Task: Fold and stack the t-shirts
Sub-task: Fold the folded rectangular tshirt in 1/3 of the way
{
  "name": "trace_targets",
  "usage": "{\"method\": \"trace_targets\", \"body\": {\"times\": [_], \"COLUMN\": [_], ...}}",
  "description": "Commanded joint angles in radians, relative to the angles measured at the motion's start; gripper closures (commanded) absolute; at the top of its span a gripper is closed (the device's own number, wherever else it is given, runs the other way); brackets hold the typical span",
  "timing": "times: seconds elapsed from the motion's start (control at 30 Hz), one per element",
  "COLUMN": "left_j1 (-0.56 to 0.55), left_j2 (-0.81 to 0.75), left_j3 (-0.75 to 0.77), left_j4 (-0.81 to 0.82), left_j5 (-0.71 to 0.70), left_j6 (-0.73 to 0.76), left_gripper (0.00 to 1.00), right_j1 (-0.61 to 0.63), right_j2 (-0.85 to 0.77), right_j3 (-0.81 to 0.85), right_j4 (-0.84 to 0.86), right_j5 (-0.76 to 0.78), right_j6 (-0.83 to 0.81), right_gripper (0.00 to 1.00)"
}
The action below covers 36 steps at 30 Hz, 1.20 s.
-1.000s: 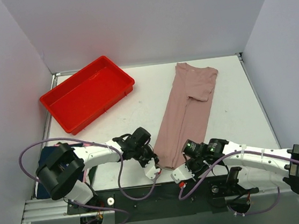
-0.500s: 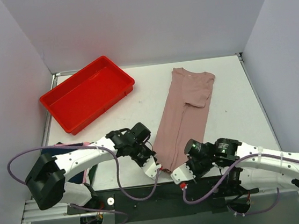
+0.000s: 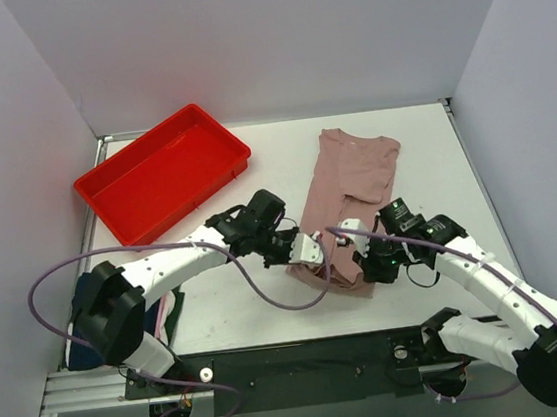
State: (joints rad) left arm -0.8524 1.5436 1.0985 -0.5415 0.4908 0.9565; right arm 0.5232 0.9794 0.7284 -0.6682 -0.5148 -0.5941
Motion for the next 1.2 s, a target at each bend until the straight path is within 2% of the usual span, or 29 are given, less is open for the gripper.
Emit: {"method": "trace_targets", "body": {"times": [0.0, 0.2, 0.5, 0.6, 0.73, 1.17], "left_j1": [0.036, 0.056, 0.153, 0.158, 0.151, 0.161], "left_j2": [0.088, 0.262, 0.412, 0.429, 0.454, 0.498], "left_j3": [0.101, 0.242, 0.385, 0.371, 0.337, 0.305], "left_j4": [0.170, 0.290, 0.422, 0.494, 0.613, 0.684], "left_j5": [-0.034, -0.125, -0.126, -0.106, -0.070, -0.064], "left_j6": [-0.192, -0.286, -0.381, -0.328, -0.335, -0.296], "left_gripper": [1.00, 1.00, 1.00, 1.00, 1.00, 1.00], "right_j1": [-0.144, -0.255, -0.399, -0.428, -0.463, -0.485], "right_j2": [0.041, 0.080, 0.271, 0.283, 0.353, 0.476], "right_j3": [0.008, -0.017, 0.069, 0.071, 0.097, 0.175], "right_j4": [0.050, 0.272, 0.349, 0.419, 0.421, 0.456], "right_j5": [-0.059, -0.034, 0.030, 0.001, -0.005, 0.050], "right_j6": [0.108, 0.160, 0.183, 0.172, 0.180, 0.197], "right_gripper": [1.00, 1.00, 1.00, 1.00, 1.00, 1.00]}}
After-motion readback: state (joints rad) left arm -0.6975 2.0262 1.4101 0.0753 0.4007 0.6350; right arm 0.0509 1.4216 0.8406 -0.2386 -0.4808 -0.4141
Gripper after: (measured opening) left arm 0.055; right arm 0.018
